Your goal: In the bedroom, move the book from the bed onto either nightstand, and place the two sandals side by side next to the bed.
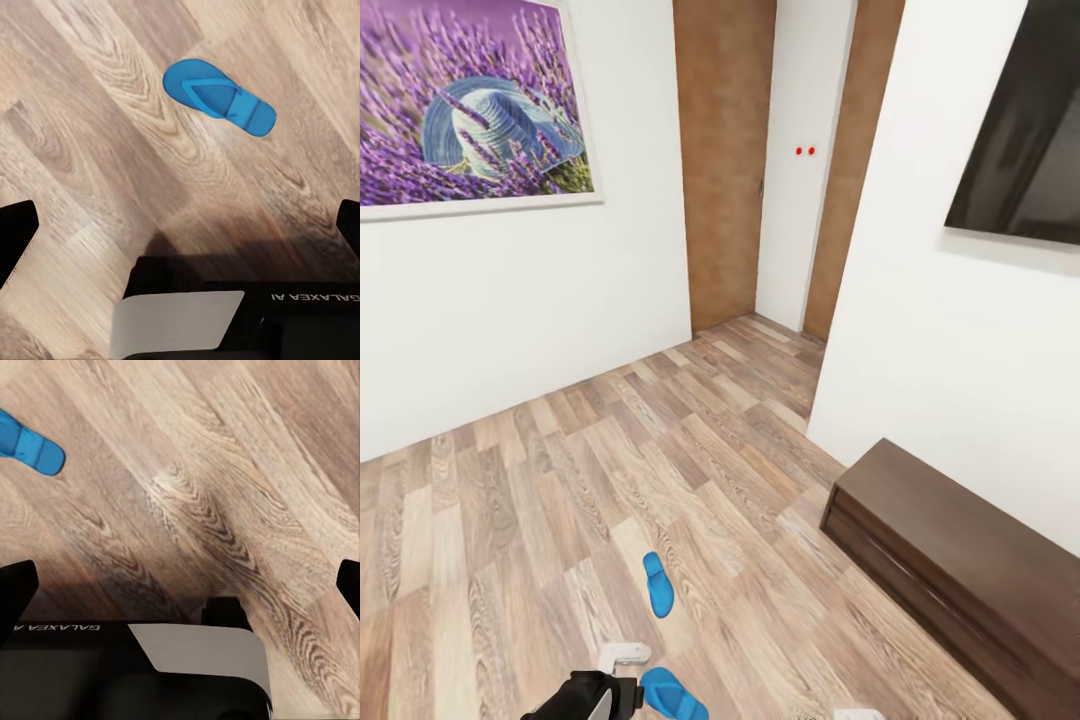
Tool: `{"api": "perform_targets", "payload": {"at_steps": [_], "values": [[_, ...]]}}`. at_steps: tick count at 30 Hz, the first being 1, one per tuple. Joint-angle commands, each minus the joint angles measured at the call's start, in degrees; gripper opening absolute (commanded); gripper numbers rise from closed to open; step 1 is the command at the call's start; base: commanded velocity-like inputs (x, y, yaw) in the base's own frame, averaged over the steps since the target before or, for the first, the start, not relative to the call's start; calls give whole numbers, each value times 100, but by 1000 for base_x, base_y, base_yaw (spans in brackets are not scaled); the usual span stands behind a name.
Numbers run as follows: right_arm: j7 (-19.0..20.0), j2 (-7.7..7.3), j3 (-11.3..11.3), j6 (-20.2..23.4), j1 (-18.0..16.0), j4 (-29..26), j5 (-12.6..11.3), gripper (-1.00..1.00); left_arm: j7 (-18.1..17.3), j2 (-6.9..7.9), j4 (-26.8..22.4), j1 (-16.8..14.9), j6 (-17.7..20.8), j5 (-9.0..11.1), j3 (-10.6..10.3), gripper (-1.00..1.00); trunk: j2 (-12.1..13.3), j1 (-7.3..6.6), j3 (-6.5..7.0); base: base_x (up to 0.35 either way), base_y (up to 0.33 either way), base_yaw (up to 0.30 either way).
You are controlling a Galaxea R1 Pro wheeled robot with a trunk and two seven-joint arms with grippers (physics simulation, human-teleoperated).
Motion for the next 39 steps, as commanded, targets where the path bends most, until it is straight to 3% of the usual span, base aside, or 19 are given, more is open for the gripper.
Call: {"api": "perform_targets", "payload": {"at_steps": [1,39], "values": [[-33,-2,19,36,-2,-11,-3,100,13,-1,-14,1,32,-9,8,100,-3,0,-5,0,123,-284],[-32,-2,19,36,-2,-8,-3,100,13,-4,-14,1,25,-17,8,100,-3,0,-5,0,10,-284]]}}
